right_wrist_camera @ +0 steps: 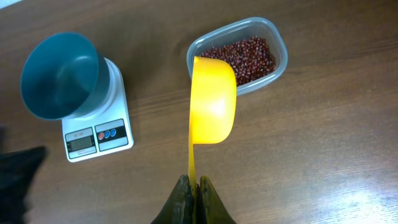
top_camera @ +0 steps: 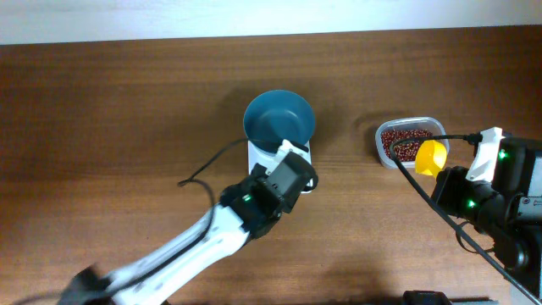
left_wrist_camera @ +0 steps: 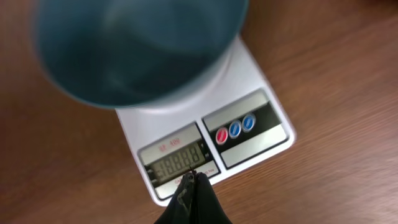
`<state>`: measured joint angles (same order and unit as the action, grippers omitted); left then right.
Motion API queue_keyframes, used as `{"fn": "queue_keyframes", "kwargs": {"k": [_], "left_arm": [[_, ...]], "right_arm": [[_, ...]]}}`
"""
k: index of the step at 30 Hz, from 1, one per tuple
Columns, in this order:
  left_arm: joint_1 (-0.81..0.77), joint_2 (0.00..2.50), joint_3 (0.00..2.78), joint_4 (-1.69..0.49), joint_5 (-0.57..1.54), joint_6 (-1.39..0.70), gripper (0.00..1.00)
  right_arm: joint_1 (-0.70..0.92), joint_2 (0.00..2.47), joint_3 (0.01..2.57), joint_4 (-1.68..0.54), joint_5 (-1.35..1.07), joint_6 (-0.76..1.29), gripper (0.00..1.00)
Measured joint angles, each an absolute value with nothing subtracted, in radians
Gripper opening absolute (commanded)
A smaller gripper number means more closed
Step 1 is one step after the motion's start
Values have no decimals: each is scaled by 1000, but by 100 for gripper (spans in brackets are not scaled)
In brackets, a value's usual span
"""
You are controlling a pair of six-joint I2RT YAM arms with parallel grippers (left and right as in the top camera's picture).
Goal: Scoop item into bowl and weigh 50g on scale
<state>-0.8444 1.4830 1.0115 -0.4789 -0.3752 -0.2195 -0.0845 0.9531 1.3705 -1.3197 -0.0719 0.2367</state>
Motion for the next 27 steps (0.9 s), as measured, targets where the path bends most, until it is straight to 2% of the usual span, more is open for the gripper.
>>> {"fn": "queue_keyframes", "kwargs": {"k": [4,9,11,15,21,22,23,24,27], "left_arm": [[-770,1262,1011,-482,-401,-220,1],[-482,1073,1011,-447,-491,-220,0],[-332,1079,1011,-384,-511,-221,0],[-175,1144,1011,-279,-506,-221,0],[-88,1302,1011,-131,-482,-221,4],[-86,1335,1011,-94,-480,-222,8],[-86,1366,1011,-57,-479,-221,21],[-86,1400,1011,-31,-477,-221,99],[-86,1498,1011,51,-475,-223,99]], "right_arm": [[-84,953,1370,-1306,-72,236,4],[-84,953,1370,-1306,-72,236,4],[-84,954,1370,-1301,-72,237,4],[-84,976,1370,-1295,-72,236,4],[-84,1076,1370,-1251,-73,237,4],[-84,1093,1370,-1234,-75,243,4],[-84,1107,1370,-1218,-78,248,4],[-84,1121,1370,-1208,-84,253,4],[-84,1156,1370,-1194,-95,260,4]]}}
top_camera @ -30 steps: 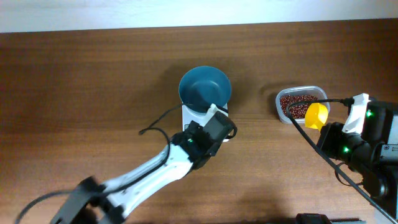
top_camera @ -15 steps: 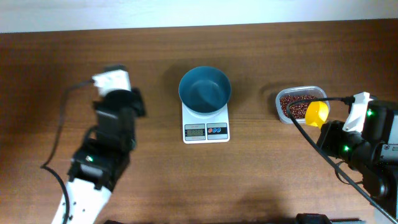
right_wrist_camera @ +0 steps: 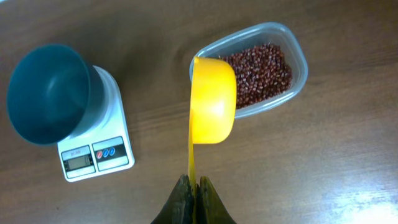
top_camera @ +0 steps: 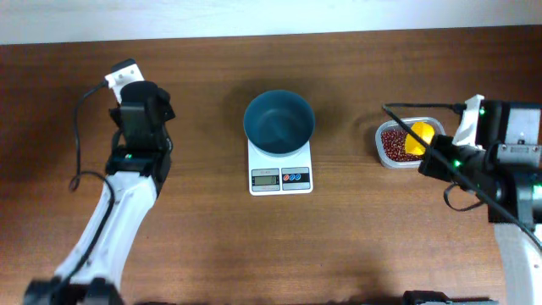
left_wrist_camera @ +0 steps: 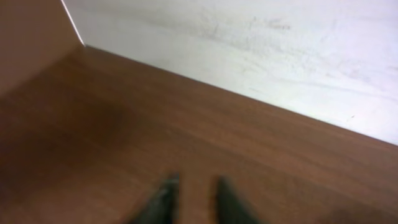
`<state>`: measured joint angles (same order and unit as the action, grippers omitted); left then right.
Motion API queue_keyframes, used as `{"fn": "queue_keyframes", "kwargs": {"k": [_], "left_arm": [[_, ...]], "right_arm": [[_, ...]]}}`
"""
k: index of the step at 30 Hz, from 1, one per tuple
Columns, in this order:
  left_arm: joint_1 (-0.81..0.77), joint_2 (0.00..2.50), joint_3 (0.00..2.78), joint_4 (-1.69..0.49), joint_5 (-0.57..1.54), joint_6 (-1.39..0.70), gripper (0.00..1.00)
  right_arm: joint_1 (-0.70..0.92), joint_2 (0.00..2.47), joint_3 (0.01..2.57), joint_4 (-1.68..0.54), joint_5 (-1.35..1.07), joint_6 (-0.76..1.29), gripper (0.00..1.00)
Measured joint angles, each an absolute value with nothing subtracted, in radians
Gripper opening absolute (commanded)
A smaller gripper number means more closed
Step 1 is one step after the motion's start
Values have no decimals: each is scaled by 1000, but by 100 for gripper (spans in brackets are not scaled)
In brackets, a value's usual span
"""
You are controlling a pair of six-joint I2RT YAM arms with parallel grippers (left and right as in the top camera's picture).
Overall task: Scoop item into bowl and weigh 50g on scale
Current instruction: 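Retract the left arm and move the scoop over the bean tub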
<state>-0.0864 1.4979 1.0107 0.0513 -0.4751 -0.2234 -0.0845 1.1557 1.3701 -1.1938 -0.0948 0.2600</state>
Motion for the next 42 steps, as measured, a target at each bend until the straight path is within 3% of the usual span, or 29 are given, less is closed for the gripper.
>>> {"fn": "queue_keyframes", "kwargs": {"k": [8,15,20,28,32,38,42], "left_arm": [[-86,1655,1011,163,-466,-224,99],[-86,1679,1011,92,-278,-224,99],[-86,1615,1005,-126,-179,-224,99],[-85,1301,1008,-591,150,-224,99],[-92,1132,1007,-697,318,-177,99],[-189,906,1009,-958,398,2,99],[-257,905,1010,-1032,403,84,99]], "right_arm": [[-84,1240,1370,-1192,-58,251,4],[-84,1330,1370,-1199,40,165,4],[-85,1378,1370,-1175,113,124,4],[-150,1384,1367,-1084,122,56,4],[-173,1385,1367,-1079,80,28,4],[-175,1385,1367,-1079,-20,3,4],[-175,1385,1367,-1082,-81,-8,4]]}}
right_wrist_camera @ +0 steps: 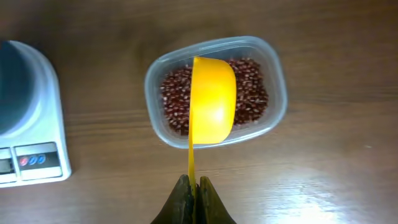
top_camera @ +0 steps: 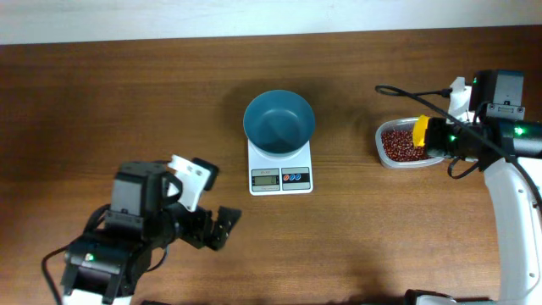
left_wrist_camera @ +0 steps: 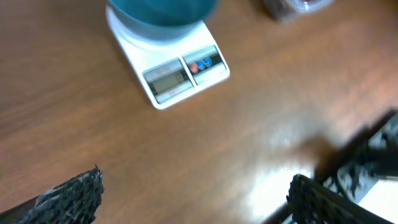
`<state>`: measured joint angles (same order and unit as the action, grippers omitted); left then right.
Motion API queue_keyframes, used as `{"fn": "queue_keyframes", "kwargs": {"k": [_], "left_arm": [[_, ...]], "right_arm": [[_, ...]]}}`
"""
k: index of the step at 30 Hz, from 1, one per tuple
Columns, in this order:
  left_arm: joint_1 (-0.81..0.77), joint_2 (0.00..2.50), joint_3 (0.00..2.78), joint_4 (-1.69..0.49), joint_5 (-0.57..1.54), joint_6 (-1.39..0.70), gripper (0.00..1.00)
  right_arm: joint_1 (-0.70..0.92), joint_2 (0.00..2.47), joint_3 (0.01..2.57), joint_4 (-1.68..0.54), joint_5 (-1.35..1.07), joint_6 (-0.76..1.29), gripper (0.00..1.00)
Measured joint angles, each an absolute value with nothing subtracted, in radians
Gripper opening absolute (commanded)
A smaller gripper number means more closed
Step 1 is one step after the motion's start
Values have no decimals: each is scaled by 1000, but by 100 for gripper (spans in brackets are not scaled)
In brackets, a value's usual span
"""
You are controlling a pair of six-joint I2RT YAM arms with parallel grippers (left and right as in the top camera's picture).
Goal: Scoop item into bowl and weigh 50g on scale
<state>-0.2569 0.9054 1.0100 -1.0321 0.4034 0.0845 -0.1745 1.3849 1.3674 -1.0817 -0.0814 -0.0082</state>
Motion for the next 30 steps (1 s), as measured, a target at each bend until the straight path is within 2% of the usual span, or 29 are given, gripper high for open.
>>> {"fn": "queue_keyframes", "kwargs": {"k": [13,30], "left_arm": [[-320,1007,1073,-1036,221,237,99],[-335,1023,1128,-1063,204,266,99]], "right_arm": [[-175,1385,1367,-1118,-116,-12,4],[-175,1385,1367,-1118,-118,-15,4]]}}
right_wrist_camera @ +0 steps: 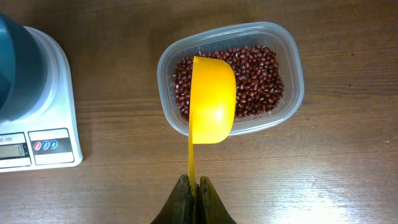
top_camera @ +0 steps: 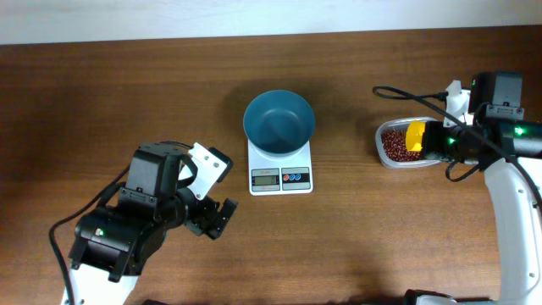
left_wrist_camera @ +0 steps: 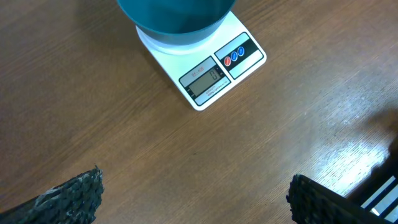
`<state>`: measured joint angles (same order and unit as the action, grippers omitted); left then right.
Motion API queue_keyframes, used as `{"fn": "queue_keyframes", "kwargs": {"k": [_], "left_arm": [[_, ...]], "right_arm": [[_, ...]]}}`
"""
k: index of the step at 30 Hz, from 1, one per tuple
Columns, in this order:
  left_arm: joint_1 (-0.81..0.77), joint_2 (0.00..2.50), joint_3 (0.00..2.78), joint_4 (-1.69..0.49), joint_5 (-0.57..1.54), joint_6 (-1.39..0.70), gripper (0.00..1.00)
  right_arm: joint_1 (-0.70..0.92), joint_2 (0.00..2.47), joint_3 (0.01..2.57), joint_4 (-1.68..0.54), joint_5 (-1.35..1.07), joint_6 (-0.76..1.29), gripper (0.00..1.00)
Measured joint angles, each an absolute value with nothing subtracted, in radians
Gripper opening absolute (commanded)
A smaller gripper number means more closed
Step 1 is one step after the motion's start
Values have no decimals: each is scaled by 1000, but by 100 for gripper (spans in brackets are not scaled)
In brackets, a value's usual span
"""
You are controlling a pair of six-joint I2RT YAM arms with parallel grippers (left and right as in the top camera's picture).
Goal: Scoop item into bowl and weigh 50g on scale
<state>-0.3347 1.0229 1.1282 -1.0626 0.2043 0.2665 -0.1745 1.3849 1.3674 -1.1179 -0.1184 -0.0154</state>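
A blue bowl (top_camera: pixel 279 121) stands on a white scale (top_camera: pixel 280 177) at the table's middle; both also show in the left wrist view, bowl (left_wrist_camera: pixel 176 15) and scale (left_wrist_camera: pixel 214 71). A clear tub of red beans (right_wrist_camera: pixel 231 78) sits to the right (top_camera: pixel 398 144). My right gripper (right_wrist_camera: pixel 193 183) is shut on the thin handle of a yellow scoop (right_wrist_camera: pixel 212 99), whose cup hangs turned on its side over the tub. My left gripper (left_wrist_camera: pixel 193 193) is open wide over bare wood, down-left of the scale (top_camera: pixel 216 219).
A black cable (top_camera: pixel 415 91) runs from the right arm above the tub. The wooden table's far edge (top_camera: pixel 271 36) meets a white wall.
The left gripper moved a little nearer to the scale, still open. The right gripper with the scoop shifted slightly, so the scale and bowl edge show again at the left of its view.
The left gripper was shut just in front of the scale's display while the right held the scoop near the tub. The left arm was then at the far left, then low on the table with its gripper open. The scoop came over the tub and stays there.
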Motion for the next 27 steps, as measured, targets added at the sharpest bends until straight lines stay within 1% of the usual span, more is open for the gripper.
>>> {"fn": "queue_keyframes", "kwargs": {"k": [14,23,27], "left_arm": [[-335,1023,1128,-1058,205,266,99],[-335,1023,1128,-1058,251,270,99],[-335,1023,1128,-1058,294,328,99]], "right_arm": [[-175,1385,1367,-1118,-119,-16,4],[-175,1385,1367,-1118,-118,-18,4],[-175,1385,1367,-1118,-118,-19,4]]}}
